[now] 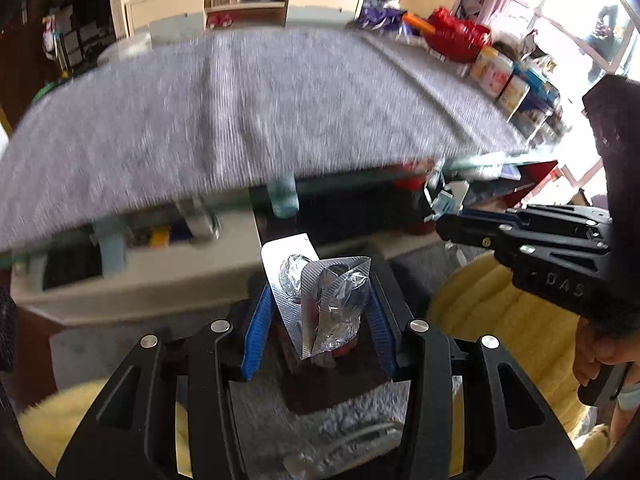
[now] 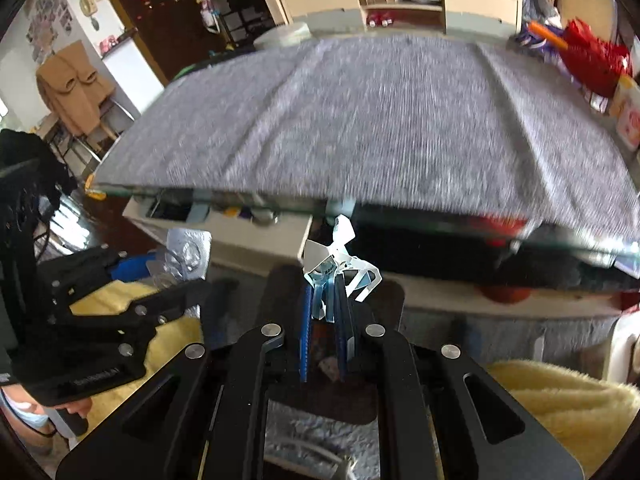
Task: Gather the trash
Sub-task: 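Lower both held items into the bin and open both tools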
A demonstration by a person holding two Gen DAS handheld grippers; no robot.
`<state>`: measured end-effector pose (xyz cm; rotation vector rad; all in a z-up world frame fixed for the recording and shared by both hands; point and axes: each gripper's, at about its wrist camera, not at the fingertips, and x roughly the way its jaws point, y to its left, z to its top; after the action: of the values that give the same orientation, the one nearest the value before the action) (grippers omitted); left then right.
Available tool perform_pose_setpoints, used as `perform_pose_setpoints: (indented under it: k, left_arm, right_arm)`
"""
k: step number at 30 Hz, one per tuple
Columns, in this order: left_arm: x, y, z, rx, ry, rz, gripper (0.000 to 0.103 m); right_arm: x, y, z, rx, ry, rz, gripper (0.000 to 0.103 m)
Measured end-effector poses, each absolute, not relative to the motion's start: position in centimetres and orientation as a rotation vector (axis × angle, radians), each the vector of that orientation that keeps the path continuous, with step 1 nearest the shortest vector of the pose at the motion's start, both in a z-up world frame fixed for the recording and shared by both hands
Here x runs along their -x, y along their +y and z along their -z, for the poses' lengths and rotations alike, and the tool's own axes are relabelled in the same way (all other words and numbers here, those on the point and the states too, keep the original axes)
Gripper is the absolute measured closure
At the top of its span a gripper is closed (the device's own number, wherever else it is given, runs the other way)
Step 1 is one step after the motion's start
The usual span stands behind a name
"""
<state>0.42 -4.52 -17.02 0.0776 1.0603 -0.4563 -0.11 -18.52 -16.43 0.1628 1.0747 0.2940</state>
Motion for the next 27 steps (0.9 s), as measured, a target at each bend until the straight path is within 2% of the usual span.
perform_pose_setpoints:
  k: [12,21,22,24,25,26,27]
  left_arm:
    - [1.0,-4.3,25.6,-0.025,1.234,0.462,0.060]
    - [0.6,-5.2,27.4,-0.027,1.279,0.497,0.058]
    - [0.5,-5.3,27.3,-0.026,1.279,0.496,0.057]
    - [0.3,-5.2,27.4,-0.026,1.282,0.490,0.047]
    - [0.2,-5.2,27.3,-0.023,1.280,0.489,0.046]
    - [0.1,-5.2,27.3,-0.024,1.279,0.487,0.045]
    - [0.0,-5.2,27.2,-0.028,1.277,0.484,0.042]
  right_arm:
    - [1.3,-17.7,23.9,-0.235,1.214,-0.302,0.091]
    - [0.1,-17.6,25.0,-0.237,1.248,-0.282,0.088]
    - [0.0,-17.6,25.1,-0.236,1.250,-0.279,0.088]
    - [-0.3,-17.6,25.3,-0.235,1.257,-0.272,0.088]
    - [-0.4,-17.7,25.4,-0.234,1.259,-0.266,0.088]
    - [-0.5,-17.8,25.4,-0.236,1.259,-0.262,0.086]
    - [-0.6,-17.9,25.4,-0.239,1.260,-0.257,0.076]
